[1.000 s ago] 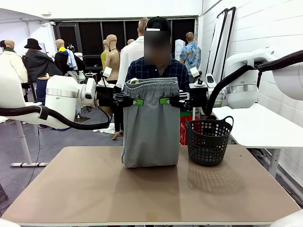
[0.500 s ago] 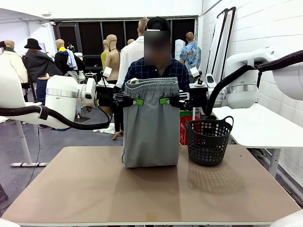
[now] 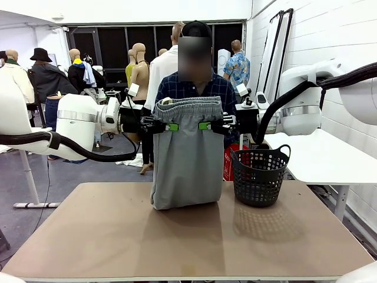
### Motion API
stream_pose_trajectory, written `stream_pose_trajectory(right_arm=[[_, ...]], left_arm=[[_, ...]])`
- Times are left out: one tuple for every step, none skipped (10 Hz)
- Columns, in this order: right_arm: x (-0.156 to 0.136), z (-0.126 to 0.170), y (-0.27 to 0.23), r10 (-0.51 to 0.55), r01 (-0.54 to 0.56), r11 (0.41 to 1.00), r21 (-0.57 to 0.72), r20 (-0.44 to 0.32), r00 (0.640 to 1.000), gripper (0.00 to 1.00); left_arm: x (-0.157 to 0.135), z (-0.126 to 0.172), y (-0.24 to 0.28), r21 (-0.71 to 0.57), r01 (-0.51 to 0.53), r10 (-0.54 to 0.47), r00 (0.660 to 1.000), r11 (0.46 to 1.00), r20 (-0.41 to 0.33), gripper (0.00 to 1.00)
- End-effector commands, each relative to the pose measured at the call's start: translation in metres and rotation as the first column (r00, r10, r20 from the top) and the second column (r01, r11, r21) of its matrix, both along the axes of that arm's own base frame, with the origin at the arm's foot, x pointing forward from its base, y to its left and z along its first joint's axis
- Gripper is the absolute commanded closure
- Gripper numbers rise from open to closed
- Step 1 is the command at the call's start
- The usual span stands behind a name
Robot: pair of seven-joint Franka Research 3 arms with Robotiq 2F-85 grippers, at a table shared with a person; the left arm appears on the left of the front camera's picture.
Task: Fold the training pants.
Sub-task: Release the ends of the Training pants and then grab the overlapped ends.
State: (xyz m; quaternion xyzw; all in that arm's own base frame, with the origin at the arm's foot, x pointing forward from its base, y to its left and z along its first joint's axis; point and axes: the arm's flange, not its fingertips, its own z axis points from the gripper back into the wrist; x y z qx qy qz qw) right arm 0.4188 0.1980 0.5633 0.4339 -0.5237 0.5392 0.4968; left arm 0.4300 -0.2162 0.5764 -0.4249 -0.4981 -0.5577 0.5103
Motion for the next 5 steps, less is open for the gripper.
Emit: stream_pose_trajectory(right_arm=[[-0.0011,0.0024,0.0008,0.001,-0.001,1.0,0.012,0.001,1.0,1.0],[-0.0011,0.0024,0.0008,0.001,-0.001,1.0,0.012,0.001,1.0,1.0],[-0.0011,0.0024,0.0008,0.001,-0.001,1.0,0.012,0.001,1.0,1.0],[-0.0011,0.0024,0.0008,0.001,-0.001,1.0,0.012,0.001,1.0,1.0],[-0.0011,0.0024,0.0008,0.001,-0.001,1.0,0.012,0.001,1.0,1.0]], left_arm=[[-0.0038,0.0009,0.0001,-0.024,-0.01,0.011,1.0,1.0,0.022,1.0],[-0.0038,0.0009,0.0001,-0.024,-0.01,0.011,1.0,1.0,0.022,1.0],[-0.0038,0.0009,0.0001,-0.024,-0.01,0.011,1.0,1.0,0.022,1.0],[-0.0038,0.0009,0.0001,-0.024,-0.01,0.011,1.0,1.0,0.022,1.0],[-0.0038,0.0009,0.0001,-0.024,-0.01,0.011,1.0,1.0,0.022,1.0]])
